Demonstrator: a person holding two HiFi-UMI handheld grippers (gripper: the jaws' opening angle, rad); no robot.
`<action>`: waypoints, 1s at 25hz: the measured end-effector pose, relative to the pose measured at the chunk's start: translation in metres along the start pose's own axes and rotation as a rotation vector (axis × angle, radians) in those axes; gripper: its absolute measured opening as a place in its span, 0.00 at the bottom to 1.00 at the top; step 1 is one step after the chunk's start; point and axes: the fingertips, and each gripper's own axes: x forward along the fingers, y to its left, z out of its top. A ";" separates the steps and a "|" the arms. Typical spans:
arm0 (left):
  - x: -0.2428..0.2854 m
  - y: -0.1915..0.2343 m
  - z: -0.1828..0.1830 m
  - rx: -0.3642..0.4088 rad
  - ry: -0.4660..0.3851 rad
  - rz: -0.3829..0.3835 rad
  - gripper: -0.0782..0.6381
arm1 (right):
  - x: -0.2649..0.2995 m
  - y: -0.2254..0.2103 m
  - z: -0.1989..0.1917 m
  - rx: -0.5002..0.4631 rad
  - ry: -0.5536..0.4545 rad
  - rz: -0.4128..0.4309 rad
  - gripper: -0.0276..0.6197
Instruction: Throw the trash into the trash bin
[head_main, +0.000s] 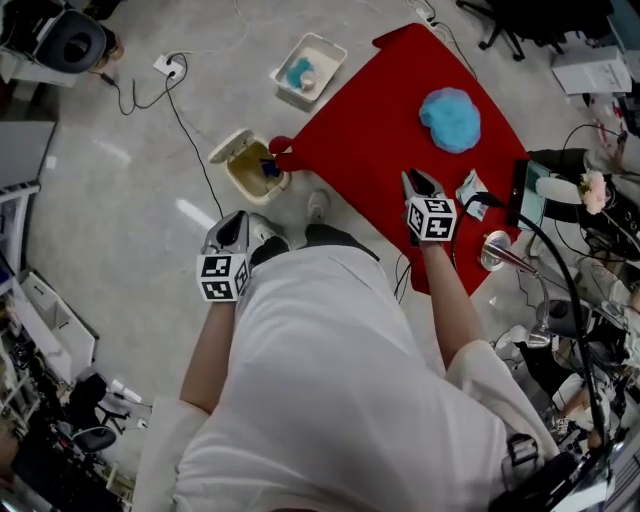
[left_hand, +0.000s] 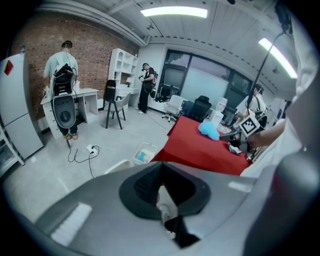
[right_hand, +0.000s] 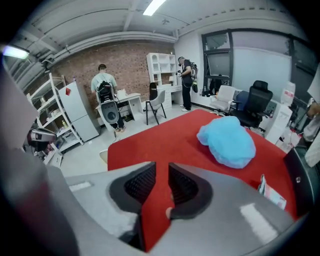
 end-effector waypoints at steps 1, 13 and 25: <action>0.003 -0.003 0.000 0.004 0.006 -0.004 0.12 | -0.002 -0.011 -0.004 0.010 0.006 -0.016 0.18; 0.035 -0.027 0.012 0.034 0.062 -0.023 0.12 | -0.026 -0.127 -0.055 0.116 0.069 -0.269 0.20; 0.055 -0.043 0.018 0.047 0.103 -0.010 0.12 | -0.032 -0.225 -0.098 0.219 0.157 -0.479 0.29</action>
